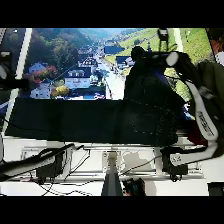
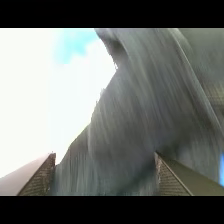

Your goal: Fold the clothes and pants, and hang the long-sleeved shirts on hangers.

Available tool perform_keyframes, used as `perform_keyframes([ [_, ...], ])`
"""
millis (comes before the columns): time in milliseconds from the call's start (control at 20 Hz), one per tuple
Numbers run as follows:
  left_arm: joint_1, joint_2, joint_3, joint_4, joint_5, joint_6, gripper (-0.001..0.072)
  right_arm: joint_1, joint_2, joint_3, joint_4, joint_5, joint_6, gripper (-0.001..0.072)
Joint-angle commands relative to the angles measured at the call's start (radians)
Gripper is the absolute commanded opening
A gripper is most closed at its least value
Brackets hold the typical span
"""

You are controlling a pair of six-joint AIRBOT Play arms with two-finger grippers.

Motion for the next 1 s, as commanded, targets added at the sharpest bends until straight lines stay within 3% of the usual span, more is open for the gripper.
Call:
perform_keyframes([
  [0, -0.093, 0.0, 0.001, -0.022, 0.067, -0.012, 0.0696, 0.047, -0.188, 0.156, -0.055, -0.093, -0.052, 0.0688],
  [50, -0.104, 0.0, 0.001, -0.038, 0.082, -0.012, 0.0696, 0.047, -0.225, 0.191, -0.072, -0.09, -0.052, 0.0672],
  [250, -0.118, 0.0, 0.001, -0.067, 0.106, -0.012, 0.0697, 0.04, -0.302, 0.265, -0.222, -0.037, 0.011, 0.0453],
  [350, -0.118, 0.0, 0.001, -0.074, 0.108, -0.012, 0.0696, 0.031, -0.307, 0.272, -0.253, 0.026, 0.021, 0.0132],
  [400, -0.118, 0.0, 0.001, -0.083, 0.108, -0.012, 0.0696, 0.028, -0.307, 0.272, -0.253, 0.053, 0.021, 0.0041],
  [550, -0.118, 0.0, 0.001, -0.09, 0.108, -0.012, 0.0696, 0.043, -0.286, 0.285, -0.247, 0.099, 0.019, 0.004],
  [750, -0.118, 0.0, 0.001, -0.117, 0.108, -0.012, 0.0696, 0.15, -0.199, 0.373, -0.236, 0.205, -0.076, 0.004],
  [950, -0.118, 0.0, 0.001, -0.285, 0.109, -0.013, 0.0697, 0.329, -0.023, 0.395, -0.233, 0.354, -0.151, 0.004],
])
